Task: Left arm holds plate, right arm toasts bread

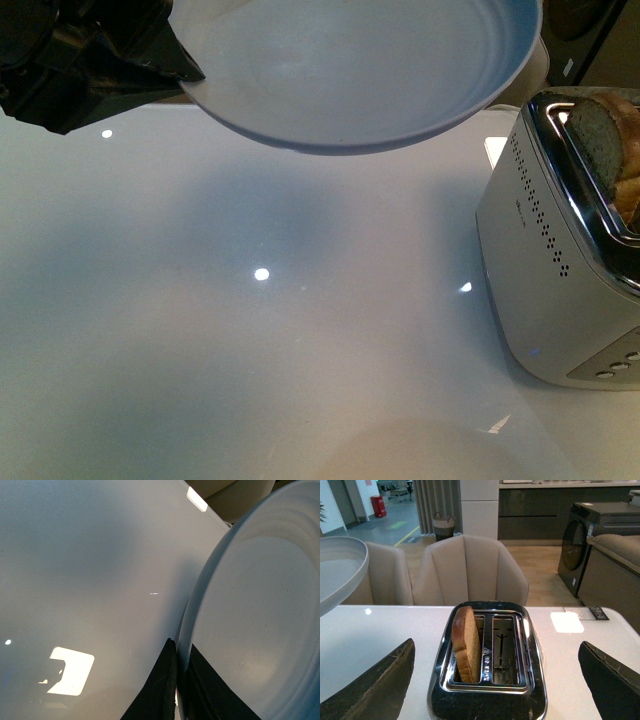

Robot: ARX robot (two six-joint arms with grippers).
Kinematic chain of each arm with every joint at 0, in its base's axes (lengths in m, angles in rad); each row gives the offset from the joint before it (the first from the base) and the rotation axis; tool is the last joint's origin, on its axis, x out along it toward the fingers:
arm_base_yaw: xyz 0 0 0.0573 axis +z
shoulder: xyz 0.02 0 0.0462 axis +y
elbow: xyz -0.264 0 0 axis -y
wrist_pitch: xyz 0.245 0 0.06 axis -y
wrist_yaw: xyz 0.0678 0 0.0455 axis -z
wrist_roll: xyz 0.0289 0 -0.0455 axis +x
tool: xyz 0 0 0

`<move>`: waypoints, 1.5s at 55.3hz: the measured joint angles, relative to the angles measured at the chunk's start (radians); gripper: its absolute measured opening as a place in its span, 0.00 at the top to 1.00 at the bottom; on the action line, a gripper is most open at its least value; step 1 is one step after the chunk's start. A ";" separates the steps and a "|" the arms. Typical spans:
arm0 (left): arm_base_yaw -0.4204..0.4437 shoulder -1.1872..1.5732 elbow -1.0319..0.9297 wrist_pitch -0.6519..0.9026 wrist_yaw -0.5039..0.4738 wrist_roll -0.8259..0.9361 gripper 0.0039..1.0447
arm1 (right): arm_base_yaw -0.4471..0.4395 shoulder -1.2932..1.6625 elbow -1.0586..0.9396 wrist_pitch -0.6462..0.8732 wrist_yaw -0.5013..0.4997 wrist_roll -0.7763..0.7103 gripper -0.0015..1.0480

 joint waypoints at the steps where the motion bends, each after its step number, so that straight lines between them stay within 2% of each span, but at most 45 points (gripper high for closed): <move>1: 0.000 0.000 0.001 -0.001 -0.014 0.020 0.97 | 0.000 0.000 0.000 0.000 0.000 0.000 0.09; 6: 0.009 0.000 0.014 -0.010 -0.016 0.087 0.97 | 0.000 0.000 0.000 0.000 0.000 0.000 0.09; 15: 0.082 0.000 0.045 -0.015 0.049 0.153 0.97 | 0.000 0.000 0.000 0.000 0.000 0.000 0.09; 25: 0.285 0.064 0.053 0.013 0.109 0.264 0.97 | 0.000 0.000 0.000 0.000 0.000 0.000 0.09; 37: 0.566 0.318 0.053 0.146 0.212 0.481 0.97 | 0.000 0.000 0.000 0.000 0.000 0.000 0.09; 43: 0.645 0.452 0.059 0.191 0.262 0.583 0.97 | 0.000 0.000 0.000 0.000 0.000 0.000 0.09; 57: 0.732 0.643 0.064 0.228 0.293 0.683 0.97 | 0.000 0.000 0.000 0.000 0.000 0.000 0.09; 83: 0.858 0.793 0.153 0.230 0.312 0.784 0.97 | 0.000 0.000 0.000 0.000 0.000 0.000 0.09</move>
